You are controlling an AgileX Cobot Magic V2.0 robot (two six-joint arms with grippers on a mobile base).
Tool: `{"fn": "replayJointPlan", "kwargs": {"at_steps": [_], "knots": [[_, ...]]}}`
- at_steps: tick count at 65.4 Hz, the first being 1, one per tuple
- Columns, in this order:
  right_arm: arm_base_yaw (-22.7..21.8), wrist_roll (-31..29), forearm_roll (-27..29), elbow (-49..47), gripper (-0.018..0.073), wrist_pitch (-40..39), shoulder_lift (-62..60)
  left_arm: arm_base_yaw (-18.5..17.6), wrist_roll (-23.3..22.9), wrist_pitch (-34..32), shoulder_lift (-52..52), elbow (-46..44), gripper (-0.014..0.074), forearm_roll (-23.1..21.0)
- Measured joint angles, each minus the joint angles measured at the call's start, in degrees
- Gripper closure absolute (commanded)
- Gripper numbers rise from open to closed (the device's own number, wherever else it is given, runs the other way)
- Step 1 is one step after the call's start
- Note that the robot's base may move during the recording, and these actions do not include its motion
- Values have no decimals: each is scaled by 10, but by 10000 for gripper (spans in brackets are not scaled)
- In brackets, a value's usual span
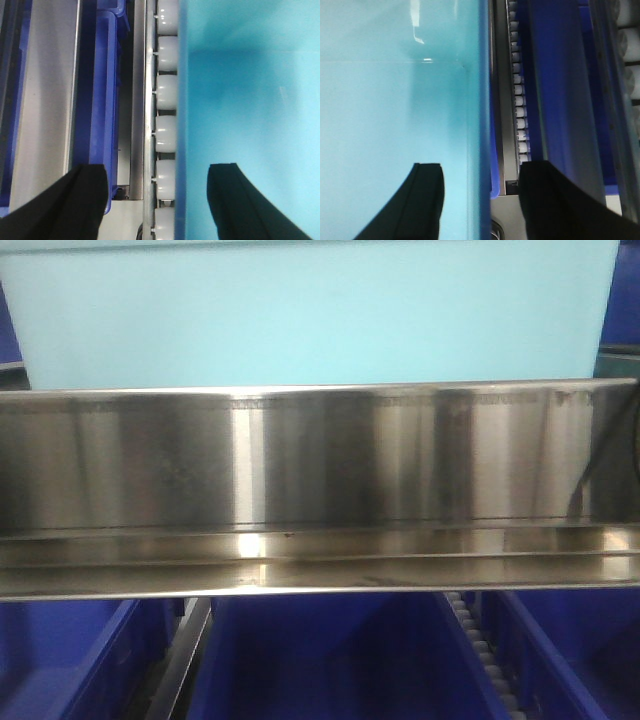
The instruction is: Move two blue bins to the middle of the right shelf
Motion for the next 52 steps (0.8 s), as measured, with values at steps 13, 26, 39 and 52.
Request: {"fn": "replayJointPlan", "kwargs": {"at_steps": [13,26,39,52], "knots": [[0,0,0,0,317,0,0,0,0,0,0,0,247,0],[0,1,0,0,317,0,0,0,0,0,1,0,247,-1],[0,1,0,0,317,0,0,0,0,0,1,0,247,-2],[0,1,0,0,317,0,0,0,0,0,1,0,247,-3]]}}
